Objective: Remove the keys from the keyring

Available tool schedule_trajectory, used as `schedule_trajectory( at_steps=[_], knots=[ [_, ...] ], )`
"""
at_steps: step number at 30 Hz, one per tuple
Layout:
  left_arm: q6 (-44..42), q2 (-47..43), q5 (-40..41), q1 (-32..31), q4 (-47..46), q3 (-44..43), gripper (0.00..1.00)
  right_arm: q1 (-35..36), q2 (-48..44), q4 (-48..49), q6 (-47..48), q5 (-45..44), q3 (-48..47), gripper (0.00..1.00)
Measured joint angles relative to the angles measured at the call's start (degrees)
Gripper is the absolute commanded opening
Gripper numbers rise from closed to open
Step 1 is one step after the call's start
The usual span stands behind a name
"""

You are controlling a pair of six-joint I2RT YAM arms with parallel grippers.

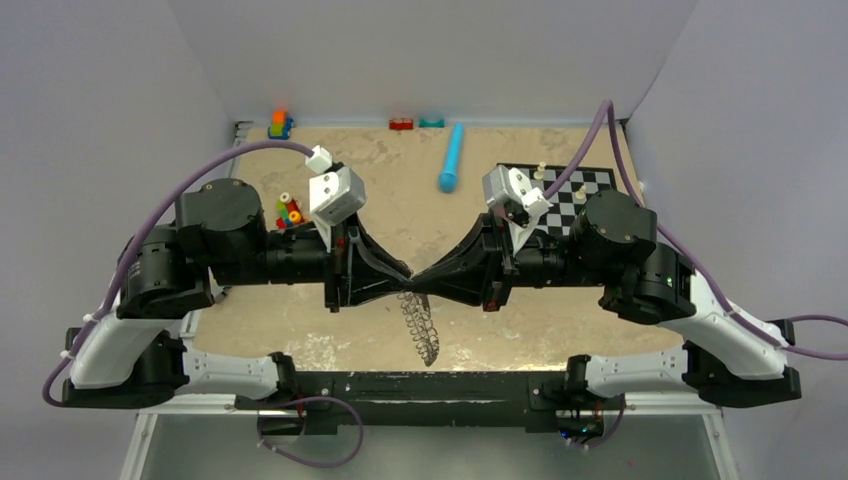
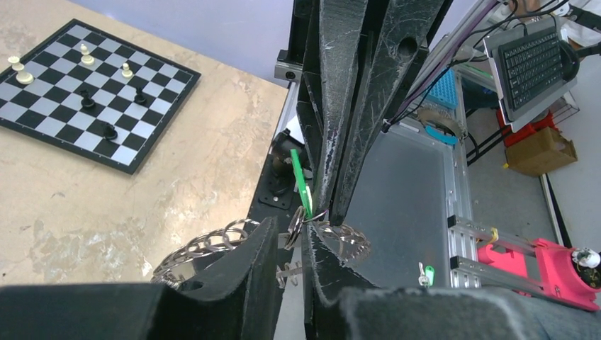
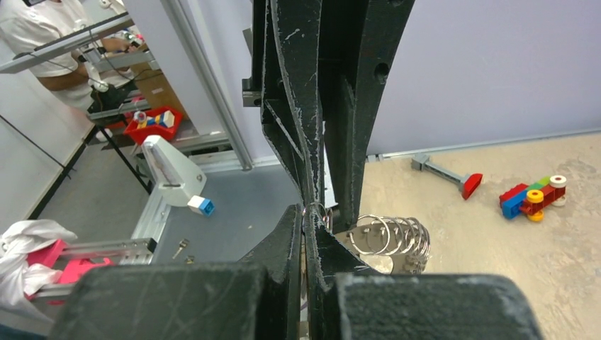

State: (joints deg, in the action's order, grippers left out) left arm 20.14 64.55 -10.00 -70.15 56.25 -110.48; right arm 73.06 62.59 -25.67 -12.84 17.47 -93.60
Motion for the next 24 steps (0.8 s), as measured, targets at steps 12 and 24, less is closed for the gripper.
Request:
schedule_trajectory(
  at_steps=[12,24],
  knots=[
    [-0.3,-1.7,1.2,0.0,-2.9,1.5,0.46,0.0,-0.9,-2.7,0.0,0.5,0.0,0.0],
    [-1.7,-8.3,2.3,0.4,-12.0,10.6,0.4,0.0,-1.0,-6.0,0.0,2.4,0.0,0.0]
  ],
)
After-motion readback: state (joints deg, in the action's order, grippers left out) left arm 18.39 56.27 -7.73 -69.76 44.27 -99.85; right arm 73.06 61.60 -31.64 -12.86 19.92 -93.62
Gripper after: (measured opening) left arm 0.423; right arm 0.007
